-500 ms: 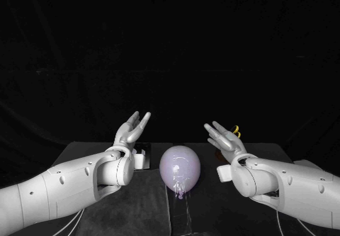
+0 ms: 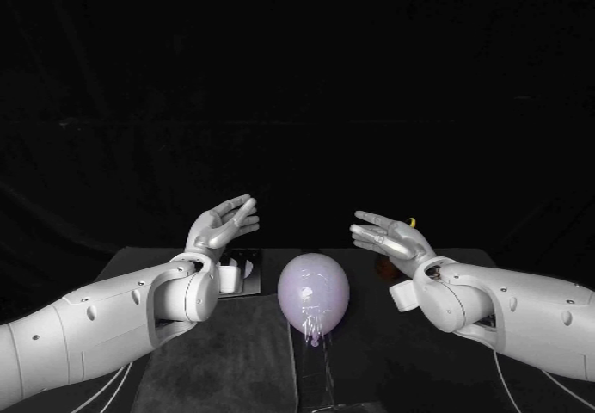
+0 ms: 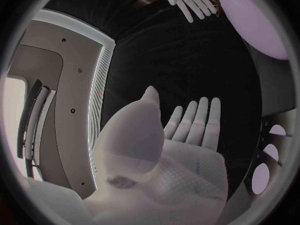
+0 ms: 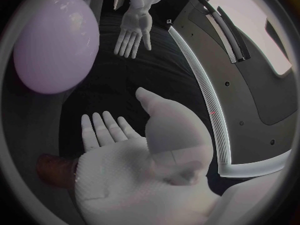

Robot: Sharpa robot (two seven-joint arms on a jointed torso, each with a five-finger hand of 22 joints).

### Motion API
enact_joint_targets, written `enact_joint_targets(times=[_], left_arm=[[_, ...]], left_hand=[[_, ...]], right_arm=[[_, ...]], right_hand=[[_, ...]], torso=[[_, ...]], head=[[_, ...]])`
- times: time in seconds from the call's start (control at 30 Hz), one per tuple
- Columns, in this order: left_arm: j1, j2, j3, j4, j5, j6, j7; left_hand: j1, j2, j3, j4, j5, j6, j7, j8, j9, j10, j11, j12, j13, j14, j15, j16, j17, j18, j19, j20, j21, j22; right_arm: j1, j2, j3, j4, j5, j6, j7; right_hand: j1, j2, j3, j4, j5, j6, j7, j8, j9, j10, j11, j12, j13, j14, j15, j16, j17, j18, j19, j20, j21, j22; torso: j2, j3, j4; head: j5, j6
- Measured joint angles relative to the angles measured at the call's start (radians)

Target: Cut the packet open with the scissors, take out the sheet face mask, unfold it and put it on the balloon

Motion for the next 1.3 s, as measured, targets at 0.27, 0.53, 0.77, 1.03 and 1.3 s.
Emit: enact_joint_targets(times=[0.27, 0.53, 0.77, 1.03, 1.3], left_arm=[[0.001, -0.017, 0.0, 0.006, -0.019, 0.045, -0.006], [0.001, -0.044, -0.001, 0.019, -0.062, 0.096, -0.021], [0.002, -0.075, -0.001, 0.039, -0.102, 0.132, -0.038], [0.005, -0.105, -0.001, 0.072, -0.138, 0.163, -0.059], [0.007, -0.135, -0.001, 0.118, -0.157, 0.181, -0.068]], left_hand=[[0.099, 0.0, -0.018, -0.004, 0.002, 0.262, 0.032, 0.116, 0.068, 0.256, -0.051, 0.027, -0.006, 0.205, -0.062, 0.076, 0.05, 0.073, 0.191, -0.011, 0.091, 0.027], [0.189, -0.002, -0.017, -0.011, 0.005, 0.342, 0.046, 0.126, 0.069, 0.379, -0.089, 0.022, -0.011, 0.335, -0.108, 0.122, 0.096, 0.074, 0.299, -0.051, 0.144, 0.042], [0.232, -0.01, -0.005, 0.0, 0.005, 0.411, 0.043, 0.127, 0.07, 0.495, -0.119, 0.027, -0.003, 0.412, -0.146, 0.182, 0.156, 0.073, 0.348, -0.087, 0.196, 0.066], [0.232, -0.01, -0.019, 0.005, 0.005, 0.444, 0.025, 0.132, 0.087, 0.547, -0.143, 0.065, 0.029, 0.421, -0.169, 0.352, 0.302, 0.073, 0.36, -0.11, 0.287, 0.123], [0.232, -0.009, -0.026, 0.004, 0.005, 0.446, 0.024, 0.126, 0.096, 0.547, -0.144, 0.071, 0.047, 0.424, -0.175, 0.454, 0.382, 0.072, 0.36, -0.12, 0.36, 0.17]], right_arm=[[0.018, -0.01, 0.001, -0.014, -0.082, -0.043, 0.005], [0.048, -0.028, 0.004, -0.026, -0.209, -0.067, -0.008], [0.083, -0.05, 0.006, -0.028, -0.351, -0.059, -0.051], [0.124, -0.082, 0.007, -0.028, -0.521, -0.005, -0.141], [0.198, -0.121, 0.01, -0.06, -0.66, 0.065, -0.233]], right_hand=[[0.056, -0.028, 0.036, -0.052, -0.004, 0.237, 0.019, 0.1, 0.06, 0.304, -0.024, 0.04, 0.008, 0.296, -0.036, 0.1, 0.05, 0.041, 0.25, -0.002, 0.109, 0.043], [0.082, -0.054, 0.103, -0.096, -0.004, 0.429, 0.045, 0.14, 0.078, 0.494, -0.06, 0.04, 0.01, 0.519, -0.087, 0.158, 0.074, 0.068, 0.465, -0.029, 0.206, 0.077], [0.093, -0.064, 0.151, -0.12, 0.011, 0.537, 0.063, 0.153, 0.081, 0.633, -0.1, 0.035, 0.014, 0.702, -0.143, 0.212, 0.114, 0.084, 0.605, -0.08, 0.315, 0.129], [0.056, -0.122, 0.151, -0.106, 0.034, 0.64, 0.025, 0.153, 0.095, 0.843, -0.18, 0.04, 0.045, 1.038, -0.244, 0.416, 0.287, 0.083, 0.8, -0.175, 0.551, 0.265], [0.045, -0.133, 0.166, -0.081, 0.026, 0.671, 0.005, 0.153, 0.132, 0.893, -0.206, 0.052, 0.101, 1.075, -0.264, 0.56, 0.438, 0.083, 0.85, -0.202, 0.683, 0.391]], torso=[[0.001, 0.0012, -0.0006], [0.005, 0.0036, 0.0007], [0.006, 0.0039, 0.0003], [0.009, 0.0031, 0.0002], [0.014, 0.0025, 0.001]], head=[[-0.007, -0.003], [-0.013, -0.01], [-0.012, -0.019], [-0.018, -0.027], [-0.047, -0.029]])
